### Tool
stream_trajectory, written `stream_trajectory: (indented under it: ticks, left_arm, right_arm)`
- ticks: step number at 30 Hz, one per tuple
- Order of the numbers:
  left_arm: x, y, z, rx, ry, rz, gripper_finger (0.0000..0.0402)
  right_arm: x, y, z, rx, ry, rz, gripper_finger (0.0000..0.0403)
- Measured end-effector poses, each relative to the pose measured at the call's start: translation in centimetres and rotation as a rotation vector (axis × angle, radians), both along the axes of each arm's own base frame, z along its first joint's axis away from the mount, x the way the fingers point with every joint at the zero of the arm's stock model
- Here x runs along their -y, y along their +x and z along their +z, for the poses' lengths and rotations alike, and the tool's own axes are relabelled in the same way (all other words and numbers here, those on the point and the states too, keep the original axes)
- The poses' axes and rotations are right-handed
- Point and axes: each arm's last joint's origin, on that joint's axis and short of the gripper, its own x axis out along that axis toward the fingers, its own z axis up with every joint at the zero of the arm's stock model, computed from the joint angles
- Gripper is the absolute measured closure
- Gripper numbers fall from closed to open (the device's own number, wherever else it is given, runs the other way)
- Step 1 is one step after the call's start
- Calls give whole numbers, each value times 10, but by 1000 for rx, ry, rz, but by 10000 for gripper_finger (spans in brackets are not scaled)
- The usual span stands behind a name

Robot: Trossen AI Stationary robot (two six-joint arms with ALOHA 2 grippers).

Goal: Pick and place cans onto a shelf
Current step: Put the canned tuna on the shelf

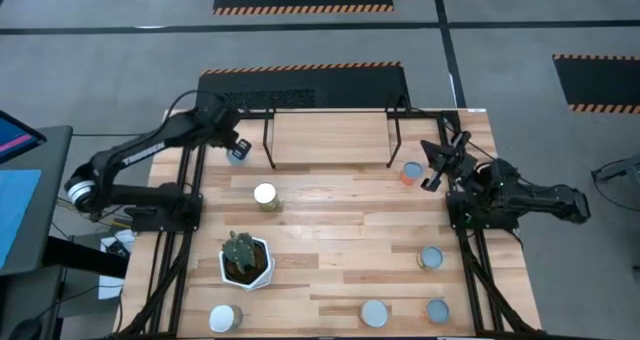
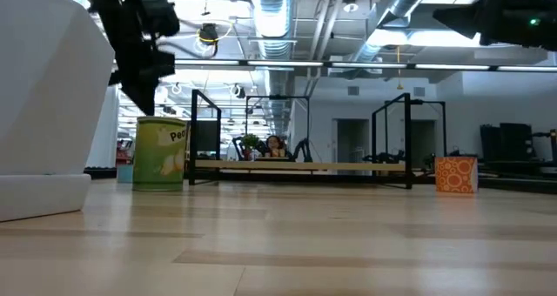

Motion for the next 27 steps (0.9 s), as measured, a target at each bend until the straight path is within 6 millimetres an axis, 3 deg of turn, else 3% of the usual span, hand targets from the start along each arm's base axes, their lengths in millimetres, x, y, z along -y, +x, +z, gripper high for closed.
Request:
stream_trajectory:
  ticks: [6, 11, 19, 27]
  left_arm:
    - [-23, -10, -19, -46, -125, 48, 402]
    - [-33, -4, -39, -26, -270, 0, 390]
    - [-40, 2, -61, -82, -360, -25, 323]
    - [-41, -2, -62, -186, -303, 29, 273]
  right_arm:
    - [4, 1, -3, -47, 15, -33, 378]
    - [6, 1, -4, -59, 19, -53, 378]
    - [9, 1, -6, -85, 25, -83, 378]
    - [10, 1, -8, -98, 27, -96, 378]
